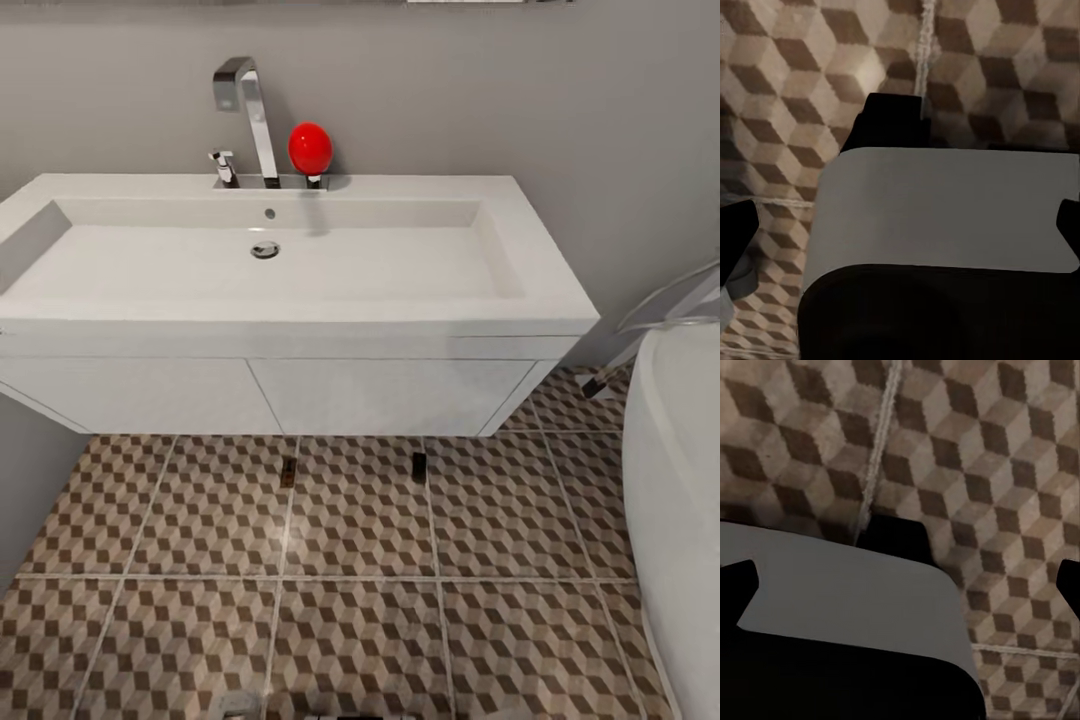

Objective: Take the four mousetraps from the cabinet in the bathroom and place them on the bathroom floor. Make sure all four end up on the same floor surface, and ensure that at least two of them are either under or directly next to the same bathroom sink.

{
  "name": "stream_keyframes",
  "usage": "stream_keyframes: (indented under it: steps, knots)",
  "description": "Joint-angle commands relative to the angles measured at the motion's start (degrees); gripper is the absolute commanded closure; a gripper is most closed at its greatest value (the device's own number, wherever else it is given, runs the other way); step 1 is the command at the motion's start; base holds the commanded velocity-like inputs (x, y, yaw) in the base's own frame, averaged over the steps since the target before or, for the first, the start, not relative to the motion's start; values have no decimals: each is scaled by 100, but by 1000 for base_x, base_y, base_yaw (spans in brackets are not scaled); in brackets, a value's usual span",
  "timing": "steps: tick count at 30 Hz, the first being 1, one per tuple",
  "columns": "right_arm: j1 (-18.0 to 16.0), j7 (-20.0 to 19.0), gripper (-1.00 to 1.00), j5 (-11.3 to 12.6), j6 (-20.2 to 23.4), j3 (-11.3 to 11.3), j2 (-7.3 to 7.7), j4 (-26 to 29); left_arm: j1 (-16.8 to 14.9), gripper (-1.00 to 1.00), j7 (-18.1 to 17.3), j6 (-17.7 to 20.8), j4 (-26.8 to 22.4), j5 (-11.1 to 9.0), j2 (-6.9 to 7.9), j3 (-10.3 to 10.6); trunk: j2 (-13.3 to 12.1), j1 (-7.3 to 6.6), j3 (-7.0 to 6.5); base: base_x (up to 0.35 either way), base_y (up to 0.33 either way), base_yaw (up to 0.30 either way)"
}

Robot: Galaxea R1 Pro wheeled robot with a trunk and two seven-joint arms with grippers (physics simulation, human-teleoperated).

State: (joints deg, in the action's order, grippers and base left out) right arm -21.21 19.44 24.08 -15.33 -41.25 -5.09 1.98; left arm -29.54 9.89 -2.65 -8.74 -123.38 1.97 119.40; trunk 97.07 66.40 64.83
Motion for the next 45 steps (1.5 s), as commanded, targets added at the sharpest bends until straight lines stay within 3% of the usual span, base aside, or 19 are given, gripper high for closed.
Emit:
stream_keyframes:
  steps: [1, 20, 28, 45]
  knots:
    - [24, 15, -100, 55, -38, -50, -2, -4, 26, -100, 39, -35, -27, -36, 11, 46, -40, -23, -16, 0, 0, 0]
    - [281, 8, -100, 69, -101, -50, -10, -179, 198, -100, 47, -28, -182, -46, 32, 48, -802, -440, -361, 0, 0, -4]
    - [299, 7, -100, 71, -102, -50, -27, -203, 273, -100, 46, -25, -260, -46, 32, 48, -1123, -616, -540, 0, 0, -151]
    - [302, 5, -100, 71, -102, -50, -27, -206, 290, -100, 39, -25, -246, -46, 32, 46, -1123, -616, -642, 0, 0, -226]
